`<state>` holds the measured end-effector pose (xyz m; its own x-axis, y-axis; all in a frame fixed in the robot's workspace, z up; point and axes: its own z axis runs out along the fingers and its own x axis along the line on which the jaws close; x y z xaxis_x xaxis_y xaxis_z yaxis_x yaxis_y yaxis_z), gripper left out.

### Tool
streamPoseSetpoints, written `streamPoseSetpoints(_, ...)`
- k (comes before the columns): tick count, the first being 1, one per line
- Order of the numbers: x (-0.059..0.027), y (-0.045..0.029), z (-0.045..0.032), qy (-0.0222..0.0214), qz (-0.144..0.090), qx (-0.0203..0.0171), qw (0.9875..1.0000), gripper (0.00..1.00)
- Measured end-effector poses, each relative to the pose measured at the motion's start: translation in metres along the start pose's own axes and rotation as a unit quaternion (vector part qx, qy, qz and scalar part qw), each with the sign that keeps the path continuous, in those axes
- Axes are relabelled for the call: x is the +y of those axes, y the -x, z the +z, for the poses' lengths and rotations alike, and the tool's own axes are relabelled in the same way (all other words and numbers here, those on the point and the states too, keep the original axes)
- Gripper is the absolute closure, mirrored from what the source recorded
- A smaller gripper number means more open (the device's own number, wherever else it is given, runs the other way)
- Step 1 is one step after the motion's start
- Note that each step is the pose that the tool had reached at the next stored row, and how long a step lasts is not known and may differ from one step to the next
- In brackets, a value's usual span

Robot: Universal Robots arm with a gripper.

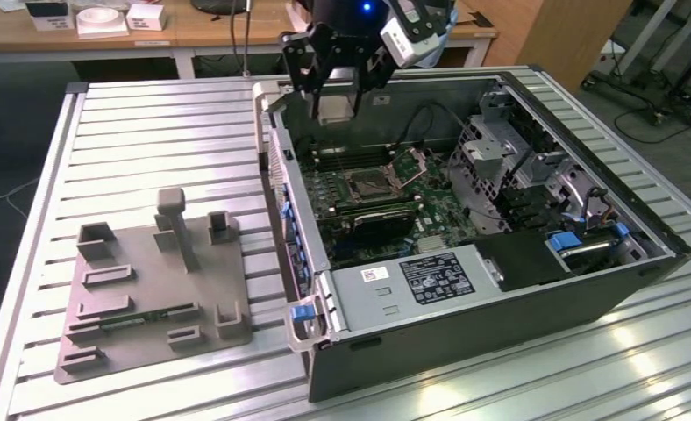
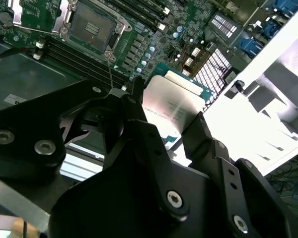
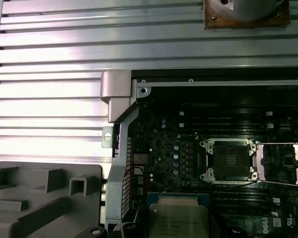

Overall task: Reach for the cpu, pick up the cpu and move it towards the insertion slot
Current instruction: 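Pick up the cpu and move it towards the insertion slot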

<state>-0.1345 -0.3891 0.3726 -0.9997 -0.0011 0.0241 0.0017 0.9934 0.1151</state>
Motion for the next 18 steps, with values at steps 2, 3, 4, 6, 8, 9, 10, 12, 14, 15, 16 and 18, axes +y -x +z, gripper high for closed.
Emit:
streamPoseSetpoints(2,0.0008,0.0006,0.0003,0.0008,0.0,0.0,1.0,0.45)
streamPoseSetpoints(3,0.0013,0.0009,0.0004,0.0011,0.0,0.0,1.0,0.45)
streamPoseSetpoints(4,0.0017,0.0012,0.0005,0.0014,0.0,0.0,1.0,0.45)
streamPoseSetpoints(6,0.0029,0.0016,0.0008,0.0021,0.0,0.0,1.0,0.45)
streamPoseSetpoints(8,0.0041,0.0021,0.0011,0.0028,0.0,0.0,1.0,0.45)
streamPoseSetpoints(9,0.0047,0.0023,0.0013,0.0032,0.0,0.0,1.0,0.45)
streamPoseSetpoints(10,0.0053,0.0025,0.0014,0.0035,0.0,0.0,1.0,0.45)
streamPoseSetpoints(12,0.0064,0.0028,0.0017,0.0042,0.0,0.0,1.0,0.45)
streamPoseSetpoints(14,0.0074,0.0033,0.002,0.005,0.0,0.0,1.0,0.45)
streamPoseSetpoints(15,0.0079,0.0034,0.0022,0.0054,0.0,0.0,1.0,0.45)
streamPoseSetpoints(16,0.0086,0.0035,0.0024,0.0056,0.0,0.0,1.0,0.45)
streamPoseSetpoints(18,0.0096,0.0036,0.0027,0.006,0.0,0.0,1.0,0.45)
